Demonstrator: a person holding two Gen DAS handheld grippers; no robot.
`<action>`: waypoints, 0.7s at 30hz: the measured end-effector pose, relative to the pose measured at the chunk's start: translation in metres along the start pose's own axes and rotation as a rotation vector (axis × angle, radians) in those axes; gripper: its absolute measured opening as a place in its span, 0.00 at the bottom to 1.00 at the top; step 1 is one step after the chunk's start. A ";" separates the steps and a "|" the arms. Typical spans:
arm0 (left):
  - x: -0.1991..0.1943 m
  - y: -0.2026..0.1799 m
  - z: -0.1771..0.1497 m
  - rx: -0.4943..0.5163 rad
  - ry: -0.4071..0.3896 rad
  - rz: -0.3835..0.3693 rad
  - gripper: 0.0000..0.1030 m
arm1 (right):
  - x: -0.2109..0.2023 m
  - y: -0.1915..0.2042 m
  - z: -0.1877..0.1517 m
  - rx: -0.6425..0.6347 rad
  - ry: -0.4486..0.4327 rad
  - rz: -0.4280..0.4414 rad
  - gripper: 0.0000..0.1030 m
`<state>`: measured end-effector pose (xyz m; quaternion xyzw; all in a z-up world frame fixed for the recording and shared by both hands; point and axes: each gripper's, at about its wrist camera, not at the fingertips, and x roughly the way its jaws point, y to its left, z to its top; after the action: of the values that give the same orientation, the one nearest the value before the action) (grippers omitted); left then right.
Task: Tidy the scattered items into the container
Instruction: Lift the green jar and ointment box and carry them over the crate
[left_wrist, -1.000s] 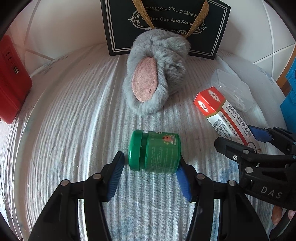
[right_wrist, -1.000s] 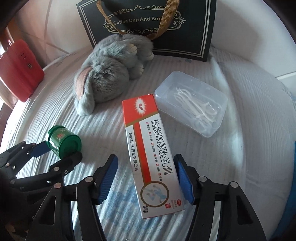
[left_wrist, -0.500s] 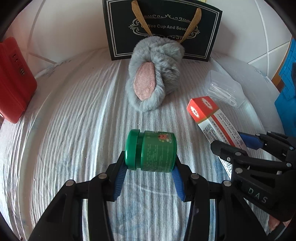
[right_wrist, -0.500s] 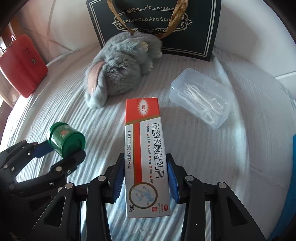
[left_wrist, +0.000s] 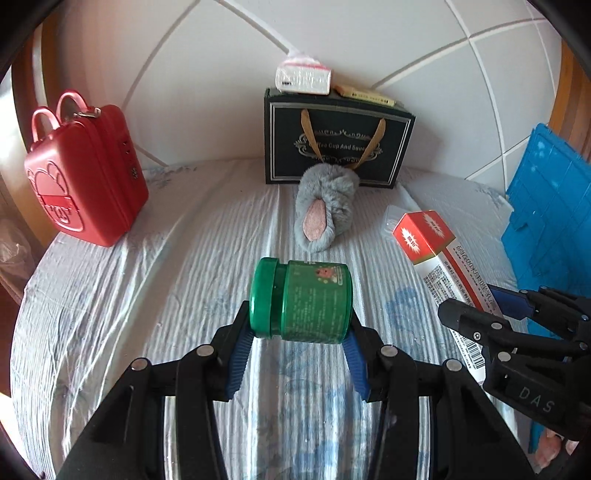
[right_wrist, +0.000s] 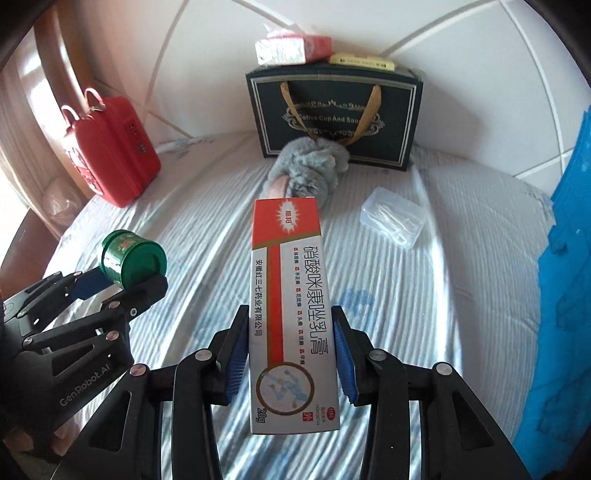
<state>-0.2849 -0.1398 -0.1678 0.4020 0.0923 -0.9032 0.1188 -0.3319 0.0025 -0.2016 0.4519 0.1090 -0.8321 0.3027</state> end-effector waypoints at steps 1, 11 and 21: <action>-0.014 0.003 -0.001 -0.001 -0.020 0.000 0.44 | -0.015 0.007 -0.002 -0.005 -0.021 -0.002 0.40; -0.133 -0.008 -0.017 0.055 -0.181 -0.085 0.44 | -0.150 0.056 -0.035 -0.005 -0.207 -0.076 0.40; -0.225 -0.116 -0.018 0.198 -0.327 -0.293 0.44 | -0.288 0.015 -0.072 0.085 -0.383 -0.287 0.40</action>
<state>-0.1595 0.0076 -0.0034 0.2426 0.0402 -0.9685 -0.0402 -0.1558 0.1400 -0.0055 0.2780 0.0775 -0.9409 0.1770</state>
